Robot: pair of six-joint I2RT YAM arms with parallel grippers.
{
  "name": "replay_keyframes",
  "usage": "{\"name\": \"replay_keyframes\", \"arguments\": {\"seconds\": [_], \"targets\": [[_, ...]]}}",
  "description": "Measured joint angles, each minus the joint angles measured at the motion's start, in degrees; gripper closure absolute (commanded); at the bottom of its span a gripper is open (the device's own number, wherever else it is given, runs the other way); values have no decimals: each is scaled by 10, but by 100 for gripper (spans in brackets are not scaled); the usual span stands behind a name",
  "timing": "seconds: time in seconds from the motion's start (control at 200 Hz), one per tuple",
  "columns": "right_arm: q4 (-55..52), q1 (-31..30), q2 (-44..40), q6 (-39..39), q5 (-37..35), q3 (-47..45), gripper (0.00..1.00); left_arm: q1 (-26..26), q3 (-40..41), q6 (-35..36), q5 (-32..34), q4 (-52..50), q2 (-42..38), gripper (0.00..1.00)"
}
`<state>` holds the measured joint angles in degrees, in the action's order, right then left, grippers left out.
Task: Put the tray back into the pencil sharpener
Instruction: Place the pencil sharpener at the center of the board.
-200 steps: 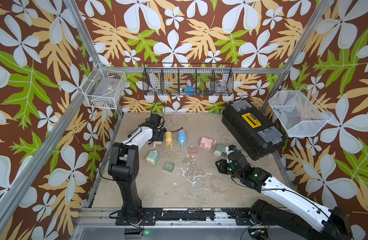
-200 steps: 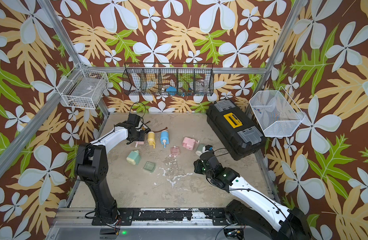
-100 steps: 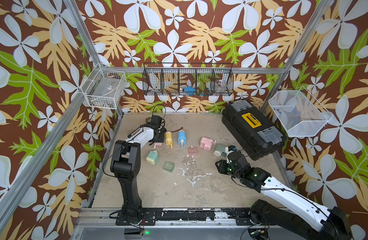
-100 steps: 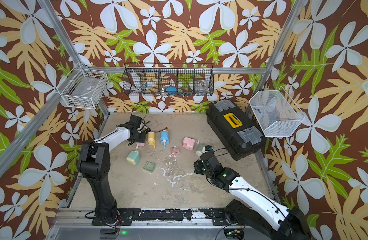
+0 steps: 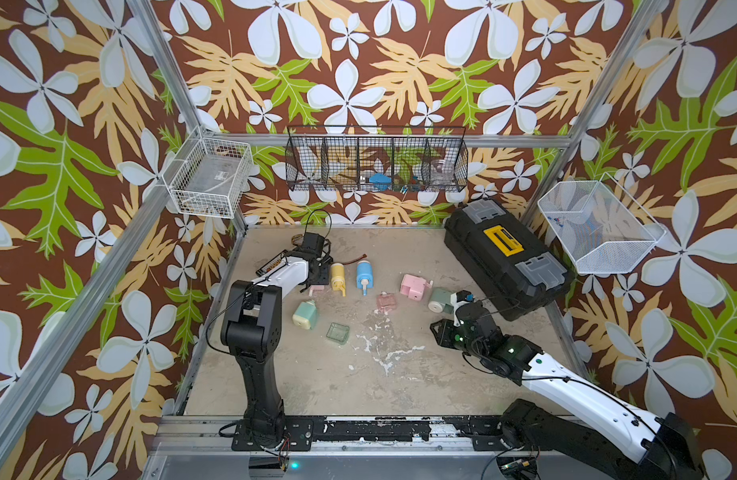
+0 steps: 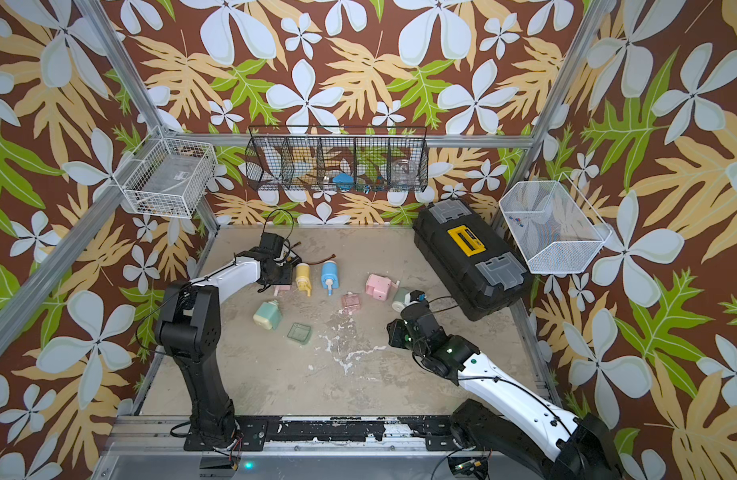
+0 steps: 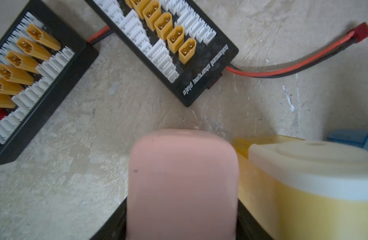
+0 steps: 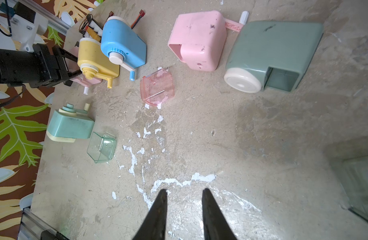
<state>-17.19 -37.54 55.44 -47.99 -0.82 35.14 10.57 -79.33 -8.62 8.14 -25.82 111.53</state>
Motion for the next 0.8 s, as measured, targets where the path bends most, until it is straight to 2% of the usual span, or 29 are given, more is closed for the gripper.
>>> {"name": "replay_keyframes", "arguments": {"seconds": [0.415,0.796], "targets": [[1,0,10,2,9,1,69,0,2,0,9,-2,-2,21],[5,1,25,5,23,4,69,0,21,-3,25,0,-75,19]]}}
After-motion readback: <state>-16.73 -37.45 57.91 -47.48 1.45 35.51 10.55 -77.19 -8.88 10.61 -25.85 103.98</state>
